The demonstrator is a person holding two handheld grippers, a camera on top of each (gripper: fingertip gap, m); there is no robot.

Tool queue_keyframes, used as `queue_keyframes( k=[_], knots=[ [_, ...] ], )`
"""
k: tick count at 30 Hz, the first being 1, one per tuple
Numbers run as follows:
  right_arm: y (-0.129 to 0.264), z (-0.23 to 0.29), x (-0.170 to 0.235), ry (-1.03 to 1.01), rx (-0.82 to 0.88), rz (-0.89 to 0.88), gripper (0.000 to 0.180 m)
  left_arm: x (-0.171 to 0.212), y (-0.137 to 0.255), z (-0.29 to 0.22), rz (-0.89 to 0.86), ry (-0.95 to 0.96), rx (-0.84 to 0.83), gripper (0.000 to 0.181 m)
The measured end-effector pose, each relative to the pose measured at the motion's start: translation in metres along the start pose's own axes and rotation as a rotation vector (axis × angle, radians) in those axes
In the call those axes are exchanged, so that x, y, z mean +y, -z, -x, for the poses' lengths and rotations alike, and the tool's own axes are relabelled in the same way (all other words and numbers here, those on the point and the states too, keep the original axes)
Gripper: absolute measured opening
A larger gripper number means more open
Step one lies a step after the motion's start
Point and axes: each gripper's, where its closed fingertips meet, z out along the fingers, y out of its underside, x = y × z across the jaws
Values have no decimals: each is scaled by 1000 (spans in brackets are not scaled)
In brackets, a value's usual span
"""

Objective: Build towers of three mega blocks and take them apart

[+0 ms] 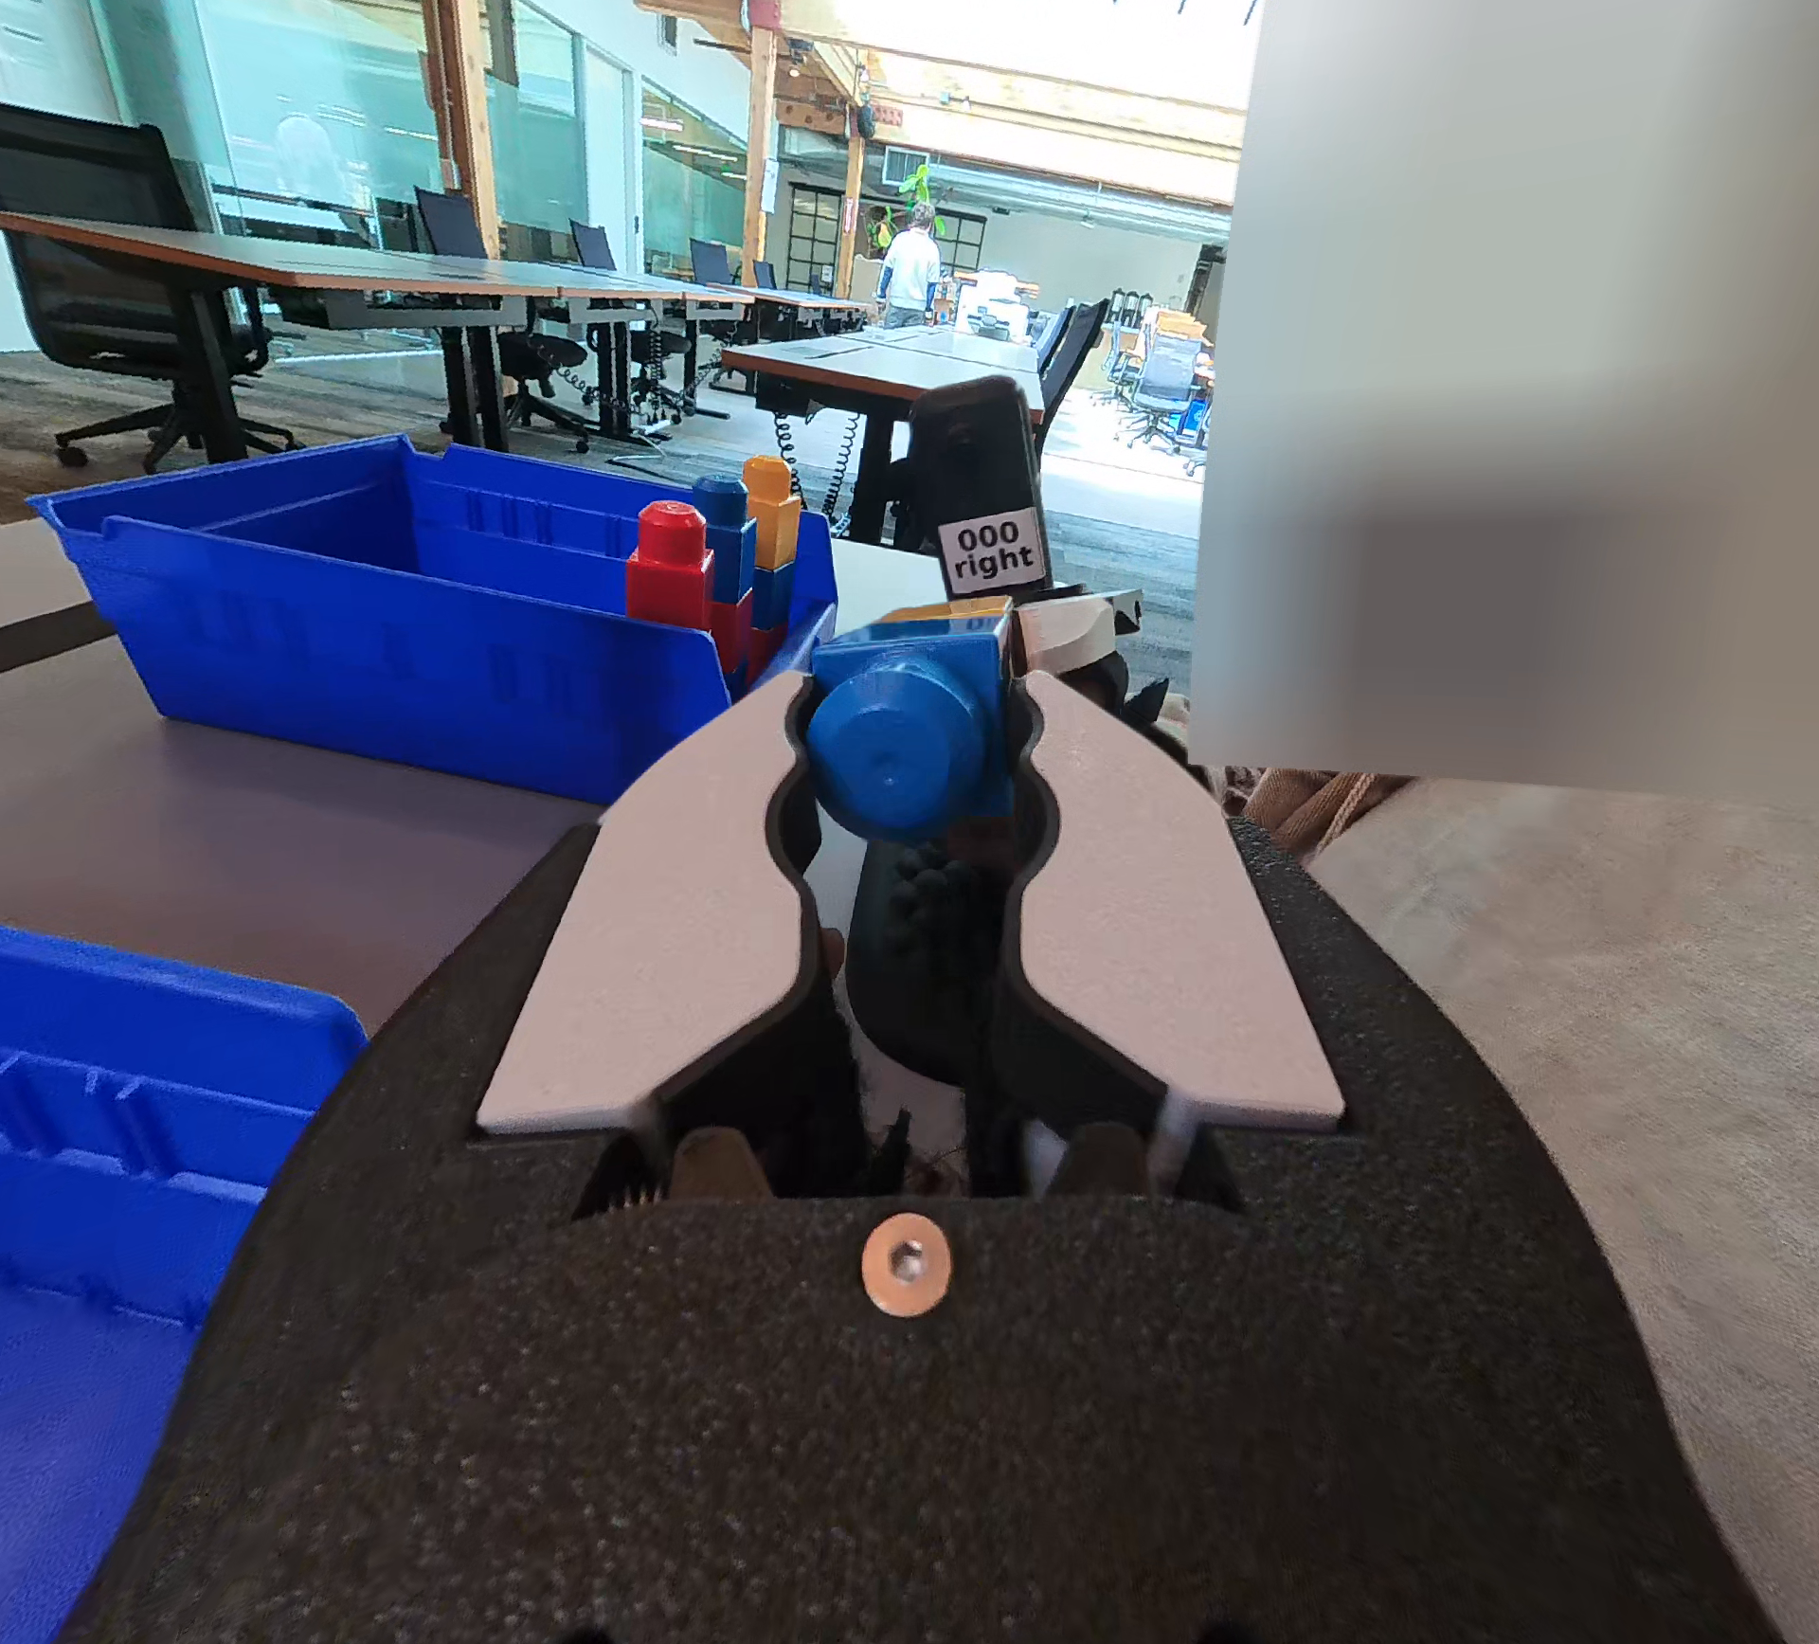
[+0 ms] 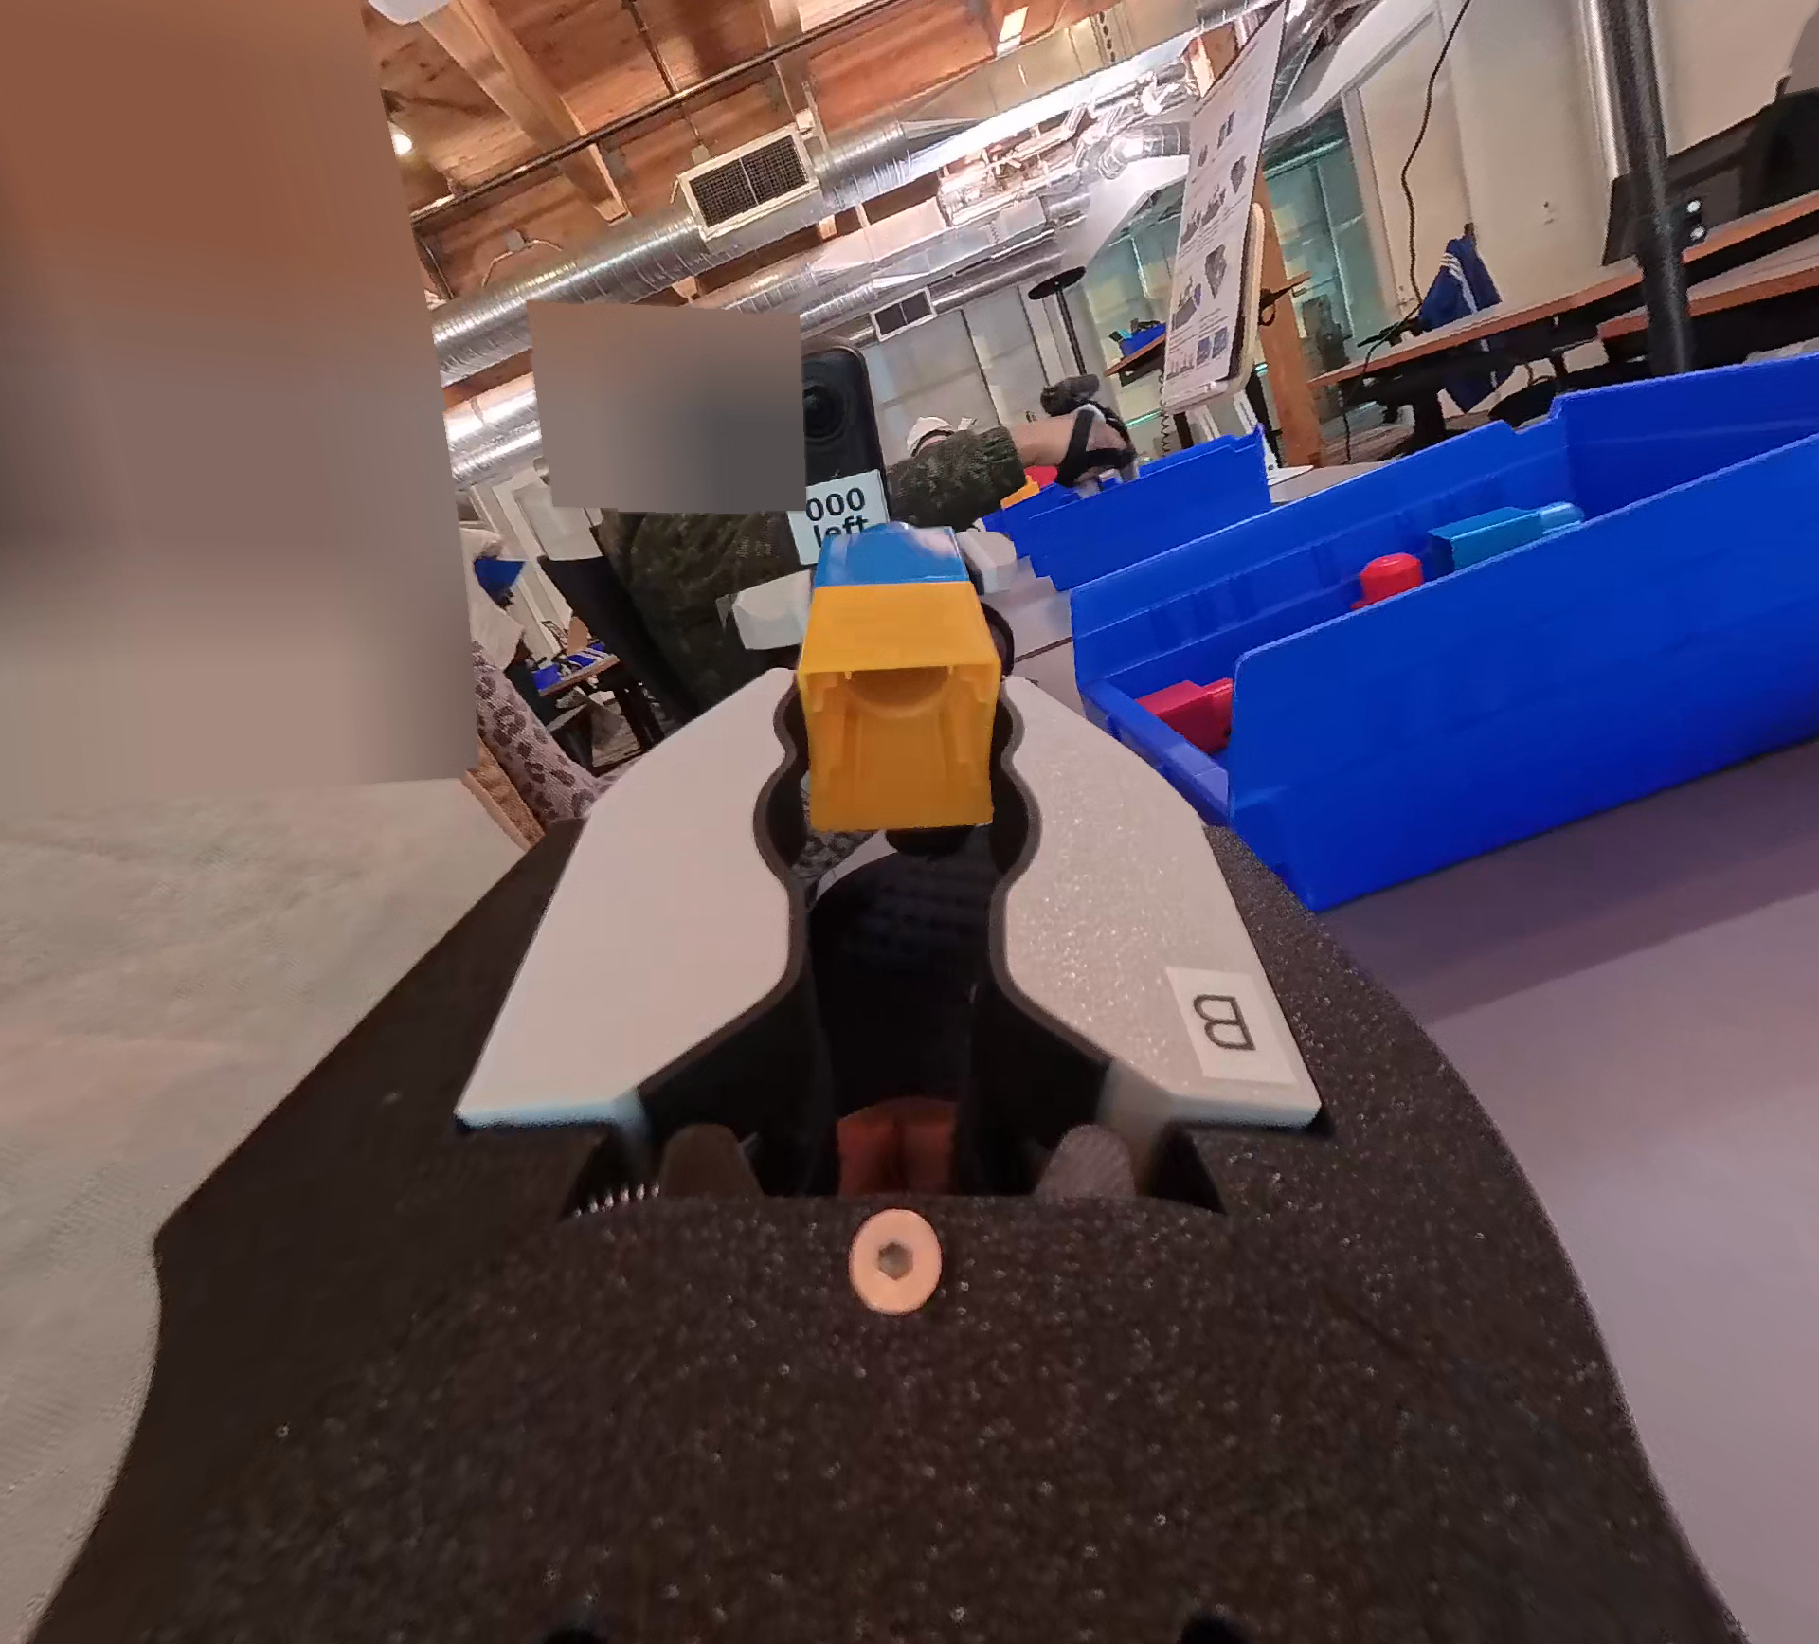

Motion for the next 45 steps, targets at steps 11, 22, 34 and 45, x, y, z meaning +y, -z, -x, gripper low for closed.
queue_keyframes(
  k=[11,22,34,45],
  knots=[
    [1,-2,-10,39,21,-42,35,21,8,5,325,-205,-119,58],
    [9,-19,-14,68,140,-68,35,-45,98,183,668,-360,-778,51],
    [11,-25,-12,90,181,-47,35,43,82,304,1449,139,-579,46],
    [13,-25,-16,82,185,-60,35,65,90,317,1496,213,-573,31]
  ],
)
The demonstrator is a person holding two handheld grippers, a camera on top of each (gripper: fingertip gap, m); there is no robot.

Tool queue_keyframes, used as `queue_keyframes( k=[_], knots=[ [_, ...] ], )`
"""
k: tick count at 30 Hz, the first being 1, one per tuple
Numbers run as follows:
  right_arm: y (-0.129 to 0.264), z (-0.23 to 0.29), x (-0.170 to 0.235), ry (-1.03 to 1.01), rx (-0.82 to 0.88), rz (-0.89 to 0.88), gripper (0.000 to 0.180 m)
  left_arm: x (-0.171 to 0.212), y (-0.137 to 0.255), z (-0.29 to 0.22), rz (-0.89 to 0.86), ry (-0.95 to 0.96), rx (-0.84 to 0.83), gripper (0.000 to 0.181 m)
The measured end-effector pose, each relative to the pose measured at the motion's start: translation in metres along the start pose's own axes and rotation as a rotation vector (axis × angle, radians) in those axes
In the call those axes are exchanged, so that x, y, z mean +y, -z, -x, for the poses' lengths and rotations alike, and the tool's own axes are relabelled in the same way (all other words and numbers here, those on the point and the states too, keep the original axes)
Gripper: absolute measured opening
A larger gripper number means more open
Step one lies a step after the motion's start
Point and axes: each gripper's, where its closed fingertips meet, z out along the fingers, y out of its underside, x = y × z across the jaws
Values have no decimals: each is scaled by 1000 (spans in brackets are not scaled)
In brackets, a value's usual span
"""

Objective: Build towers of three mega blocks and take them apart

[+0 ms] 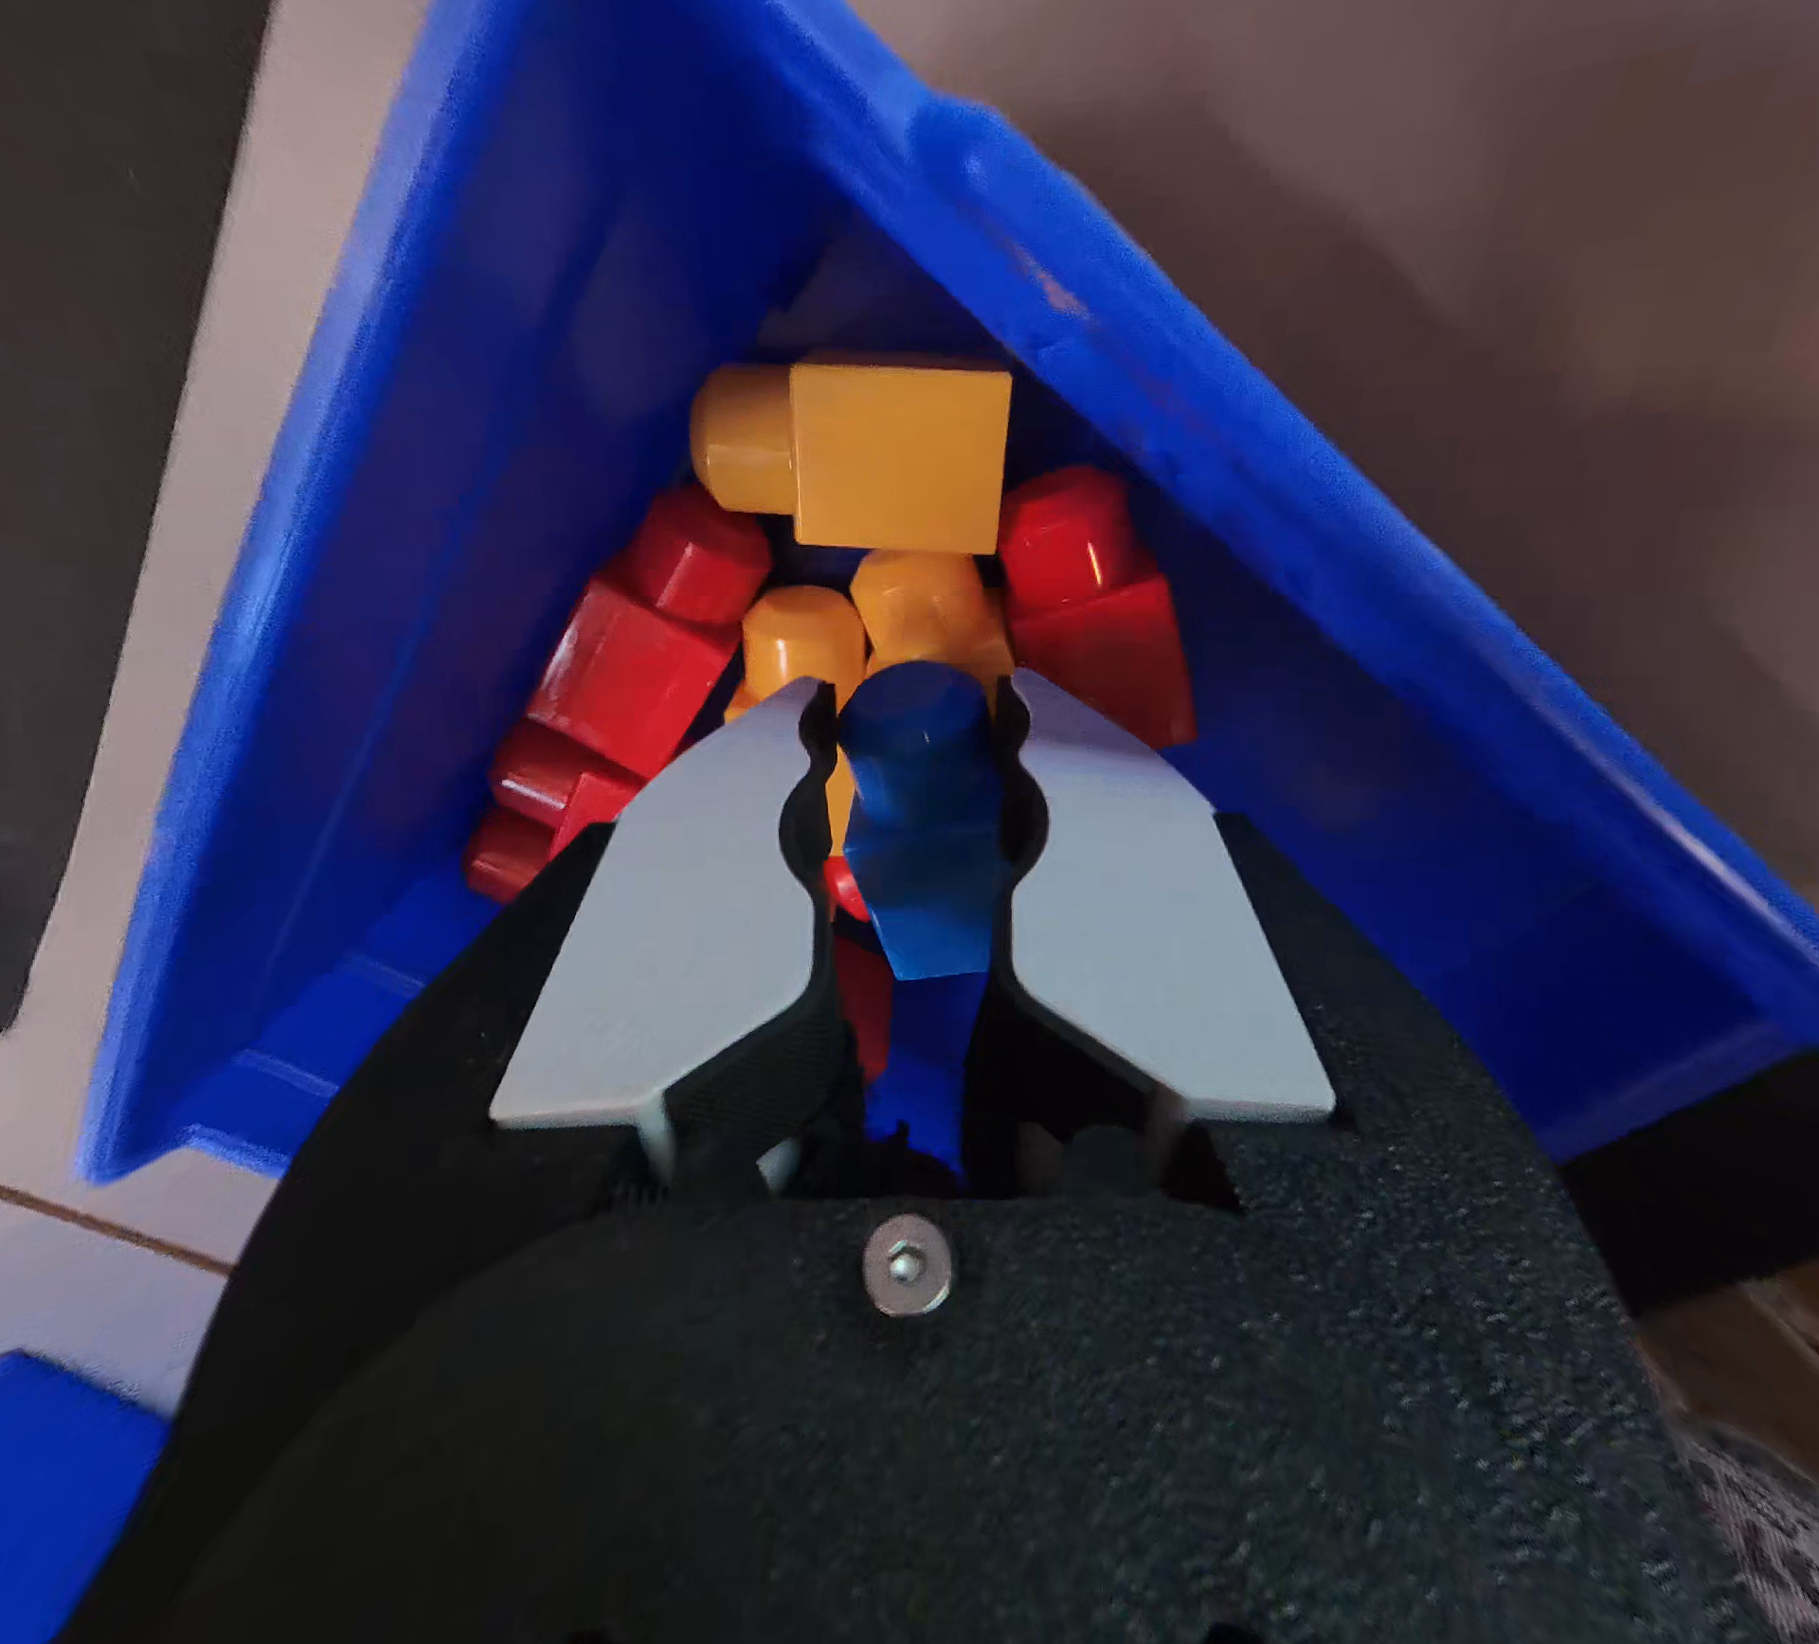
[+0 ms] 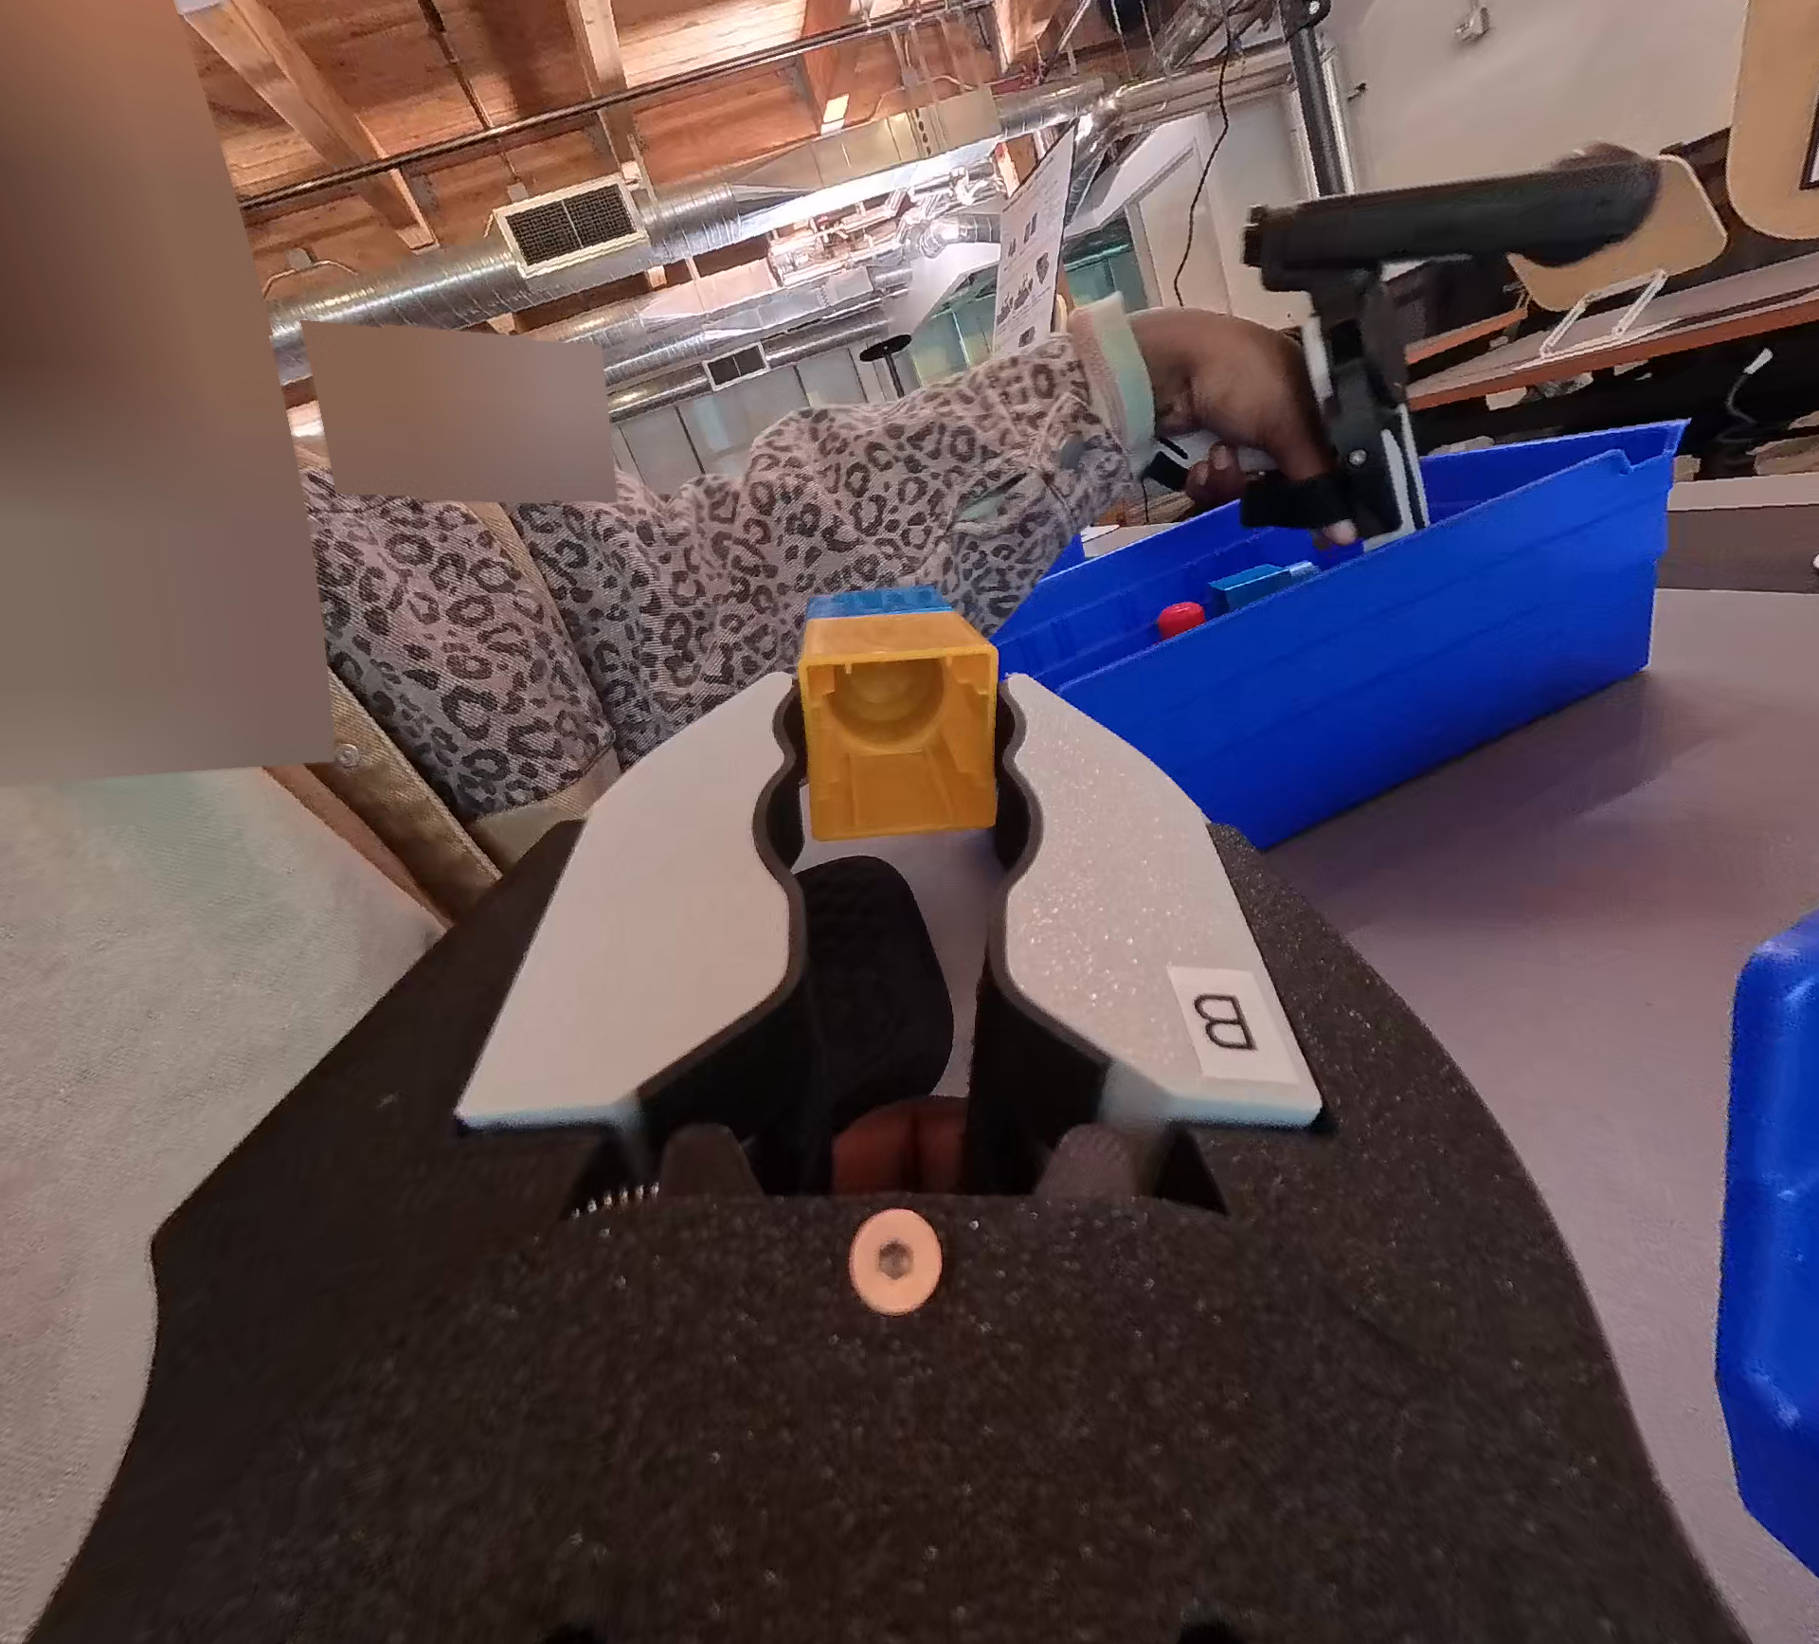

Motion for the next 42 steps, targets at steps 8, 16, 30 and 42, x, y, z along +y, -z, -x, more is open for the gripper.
queue_keyframes(
  k=[8,16,30,42],
  knots=[
    [4,-5,-14,14,46,-86,35,-20,137,-50,-1129,234,198,31],
    [12,5,-42,382,160,-265,35,24,200,-161,-1740,571,755,30],
    [10,22,-43,965,351,-235,36,10,175,-218,-1638,910,1215,30],
    [11,27,-44,961,337,-262,35,12,187,-226,-1738,833,1026,30]
  ],
)
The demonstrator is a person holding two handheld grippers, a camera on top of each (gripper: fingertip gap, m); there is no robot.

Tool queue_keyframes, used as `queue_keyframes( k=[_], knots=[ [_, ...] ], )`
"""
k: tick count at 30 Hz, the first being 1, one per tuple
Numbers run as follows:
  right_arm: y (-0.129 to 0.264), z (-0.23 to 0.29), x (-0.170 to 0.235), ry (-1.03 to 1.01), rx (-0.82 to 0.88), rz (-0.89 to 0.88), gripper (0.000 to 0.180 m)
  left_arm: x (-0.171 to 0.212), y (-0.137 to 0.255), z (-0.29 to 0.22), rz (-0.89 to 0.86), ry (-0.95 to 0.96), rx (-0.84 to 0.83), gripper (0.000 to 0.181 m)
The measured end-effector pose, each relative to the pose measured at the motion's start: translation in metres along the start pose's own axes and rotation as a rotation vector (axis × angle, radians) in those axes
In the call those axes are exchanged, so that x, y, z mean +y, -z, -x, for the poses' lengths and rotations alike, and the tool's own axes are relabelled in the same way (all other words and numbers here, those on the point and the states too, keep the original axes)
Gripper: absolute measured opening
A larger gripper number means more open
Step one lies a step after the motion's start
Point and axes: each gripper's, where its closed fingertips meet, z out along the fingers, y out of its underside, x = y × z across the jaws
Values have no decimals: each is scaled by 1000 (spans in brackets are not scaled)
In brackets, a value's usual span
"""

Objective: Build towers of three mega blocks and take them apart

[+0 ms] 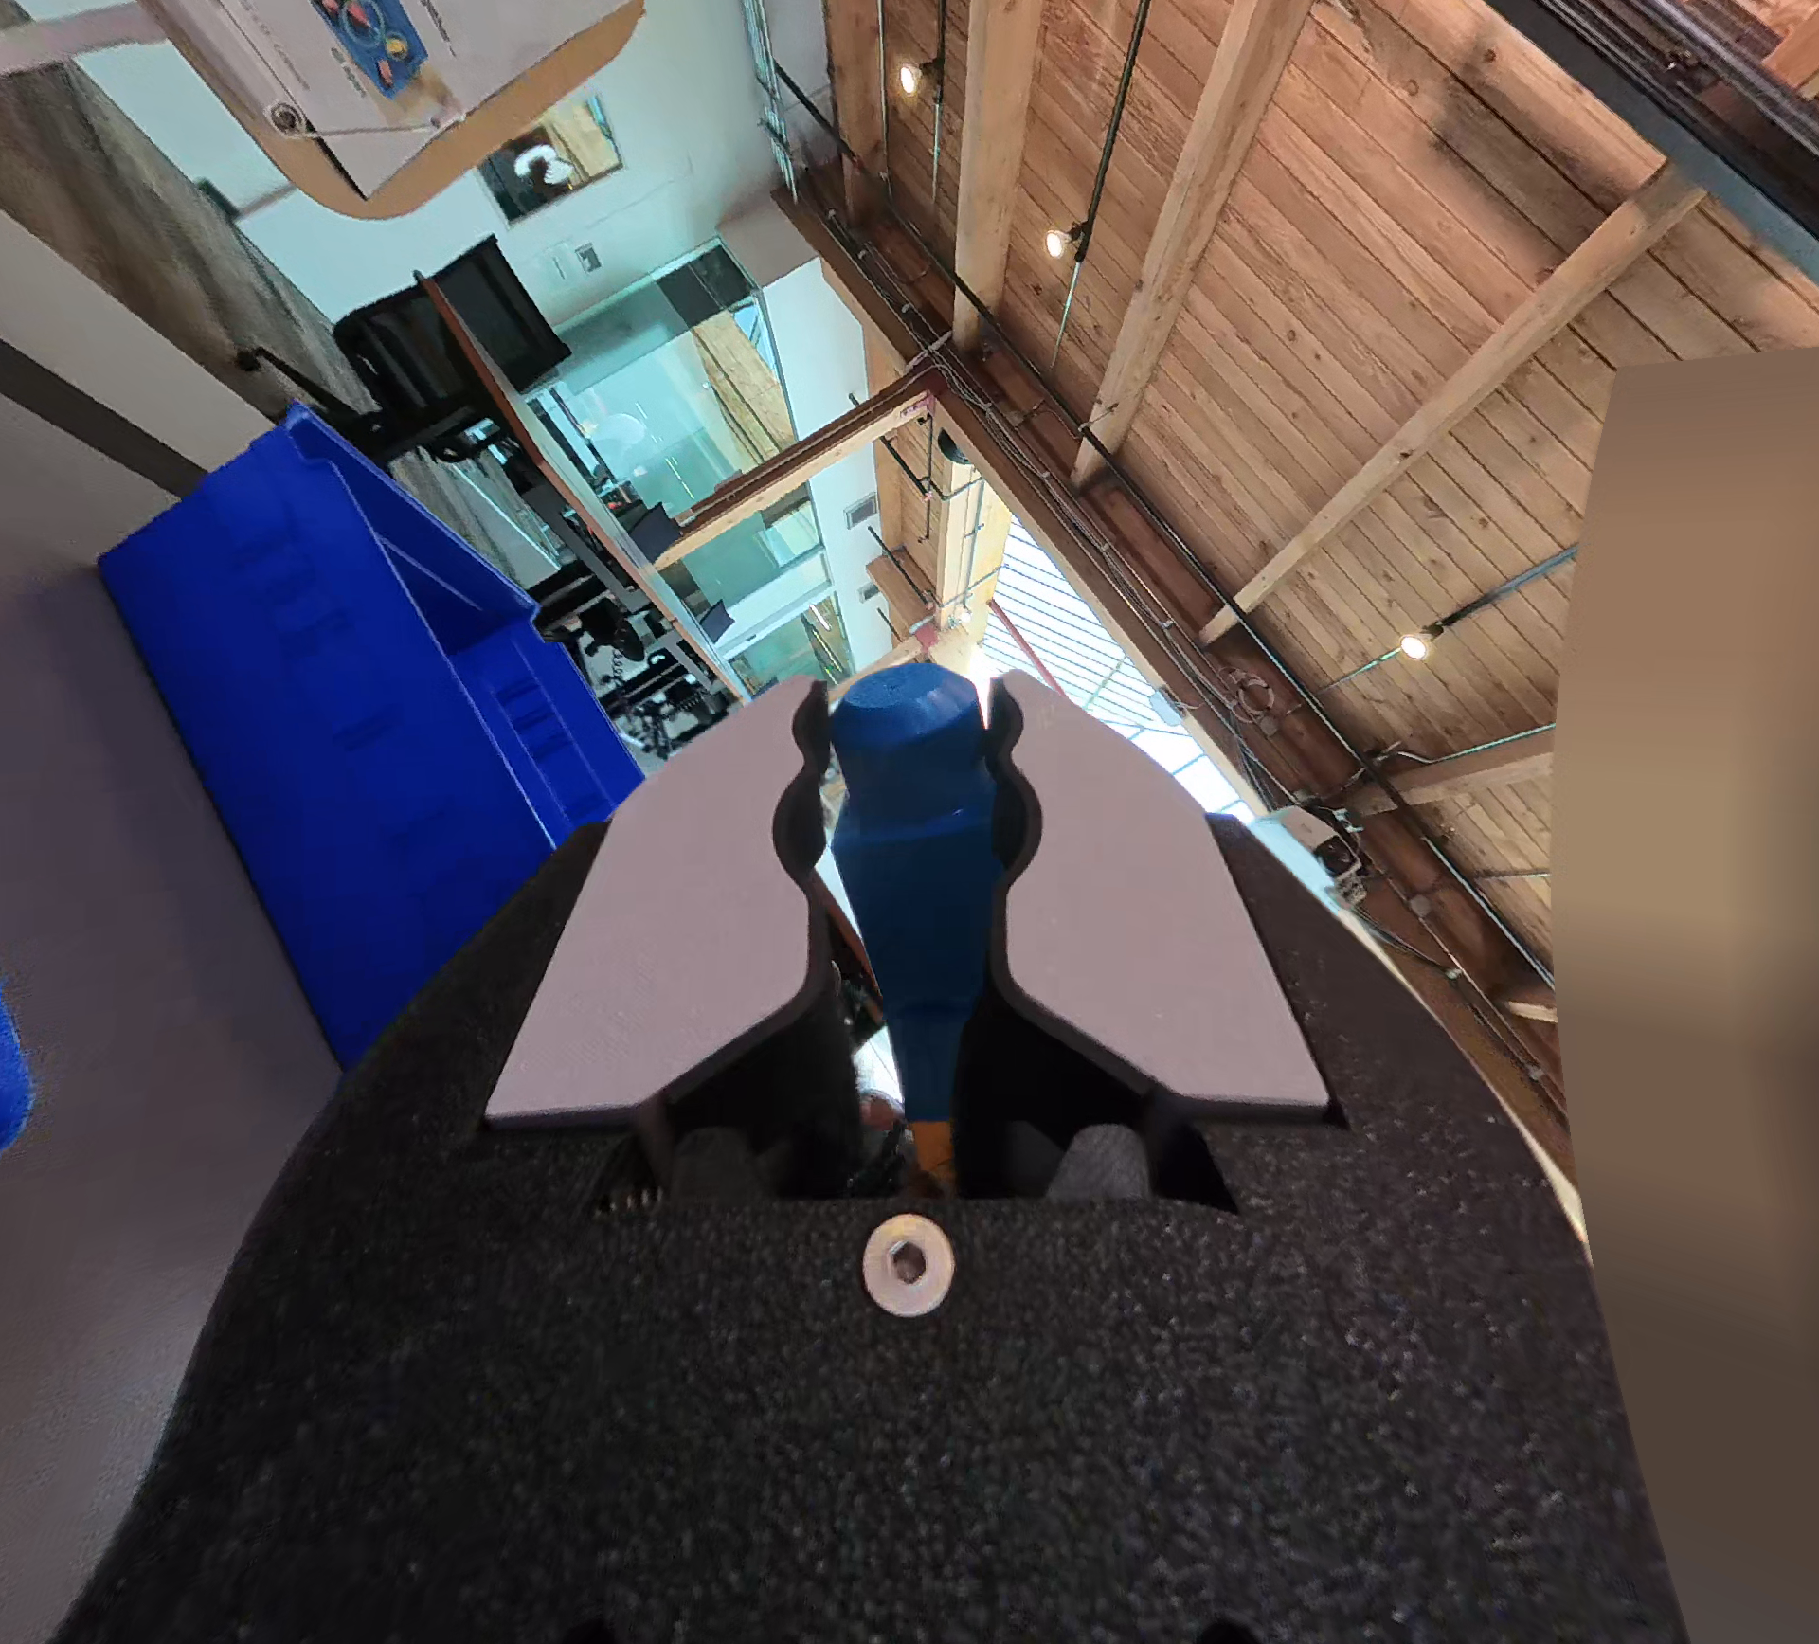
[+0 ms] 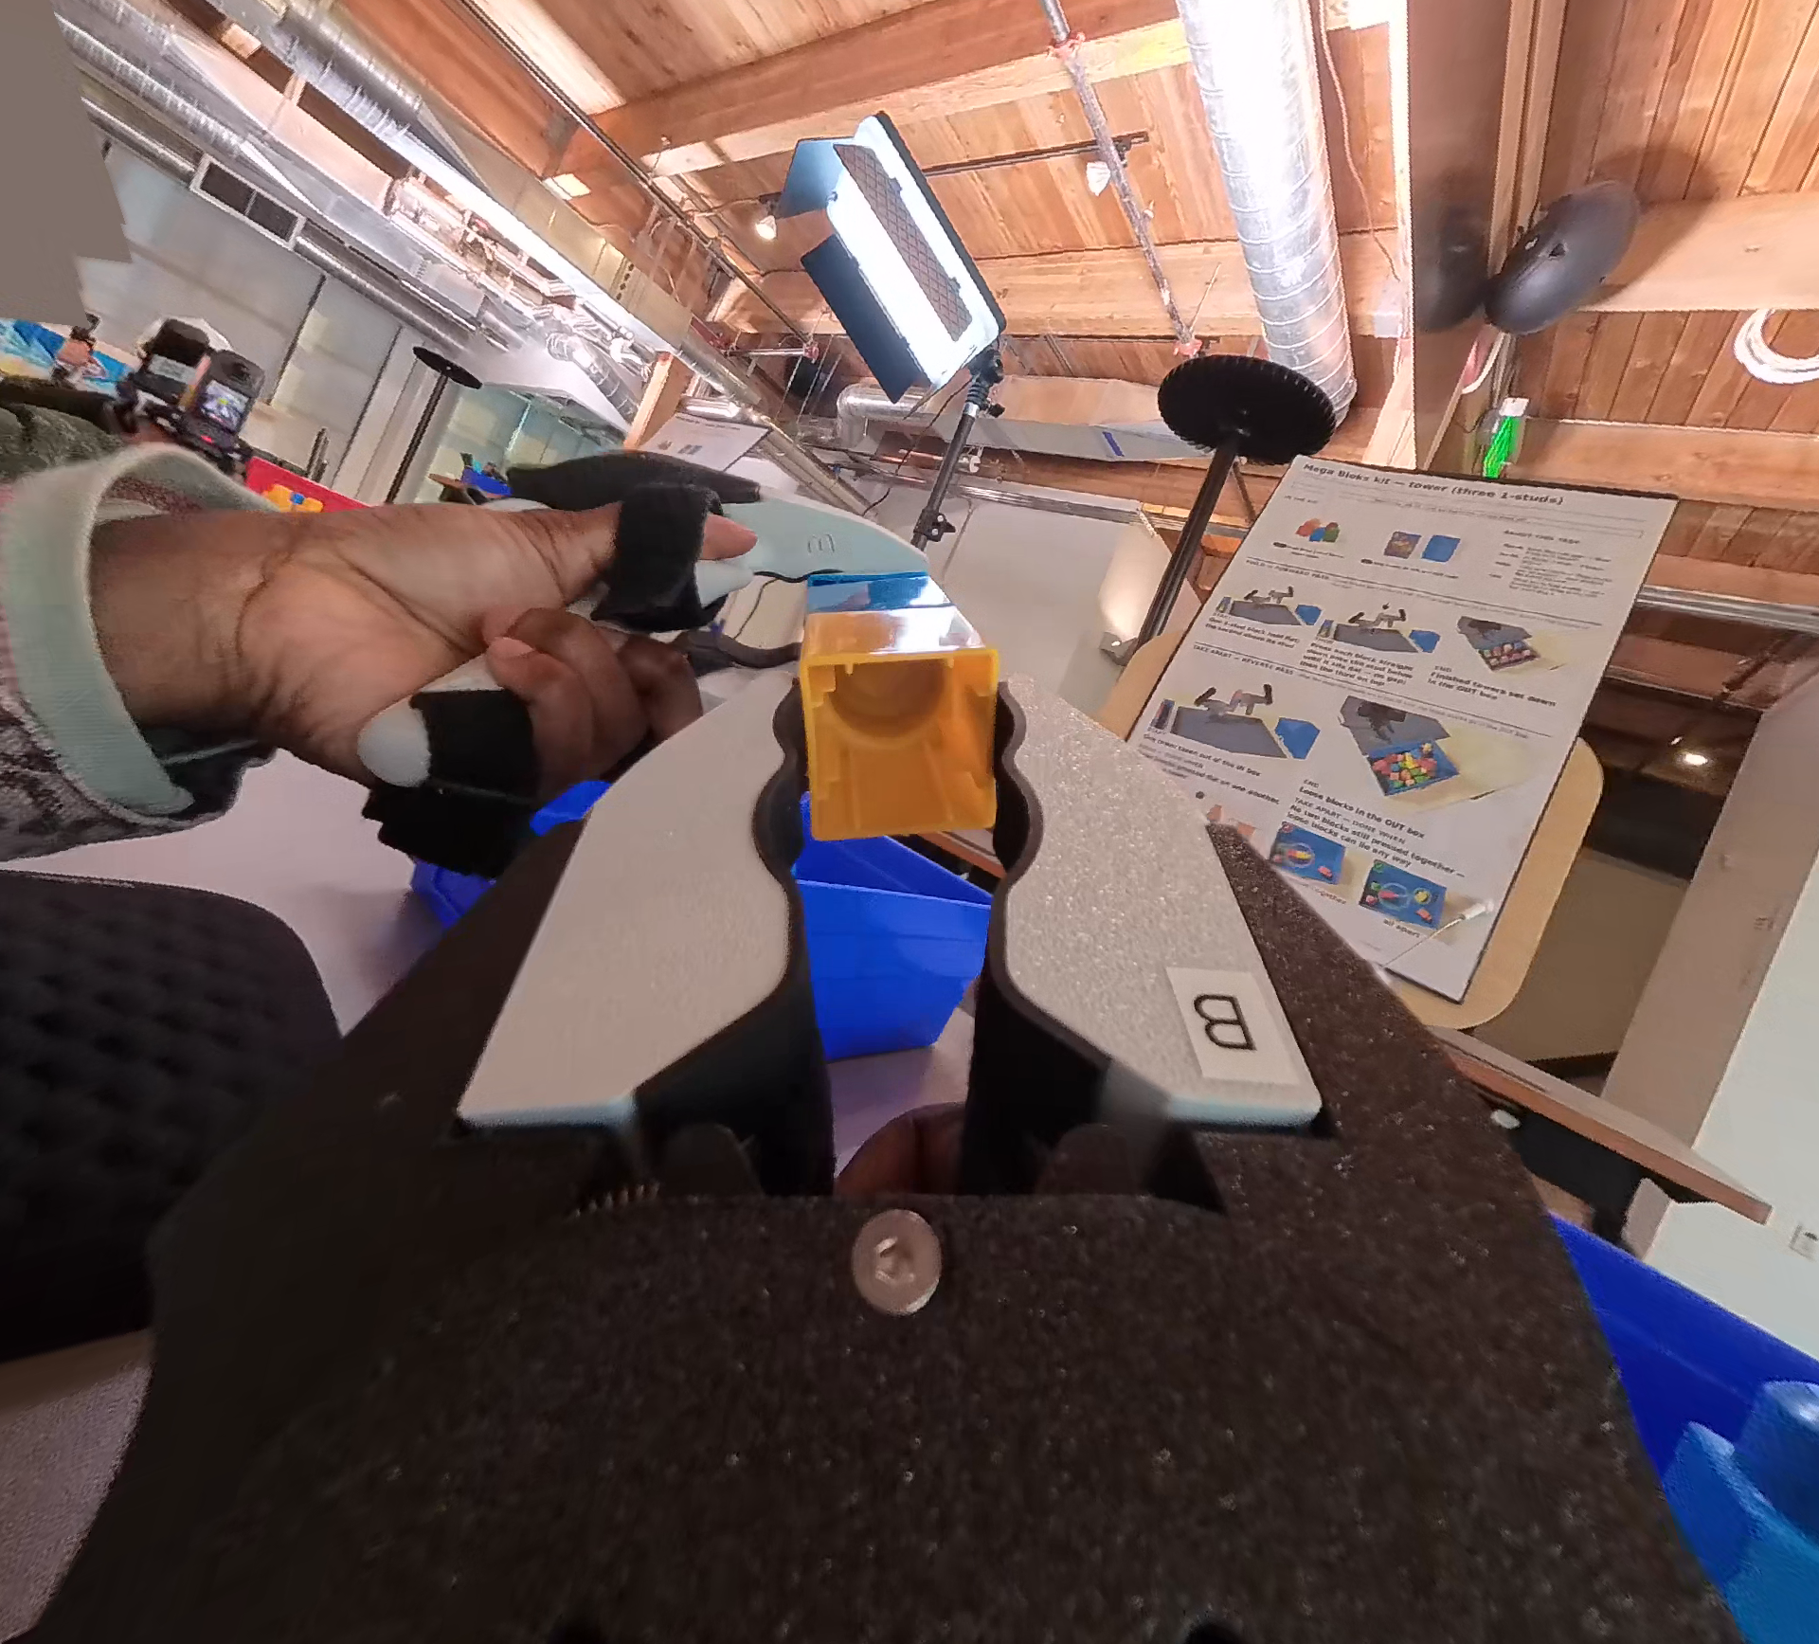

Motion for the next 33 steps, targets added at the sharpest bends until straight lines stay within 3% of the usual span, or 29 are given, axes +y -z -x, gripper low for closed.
queue_keyframes(
  k=[3,30,31,33],
  knots=[
    [0,-1,0,70,29,11,36,2,1,0,-39,-34,-37,30],
    [3,-1,-8,-39,6,-51,35,9,-4,-20,35,-138,67,30],
    [3,-3,-9,-39,11,-52,35,14,-4,-20,73,-103,92,32],
    [5,-3,-11,-13,15,-63,35,19,-5,-13,97,1,101,53]
  ],
)
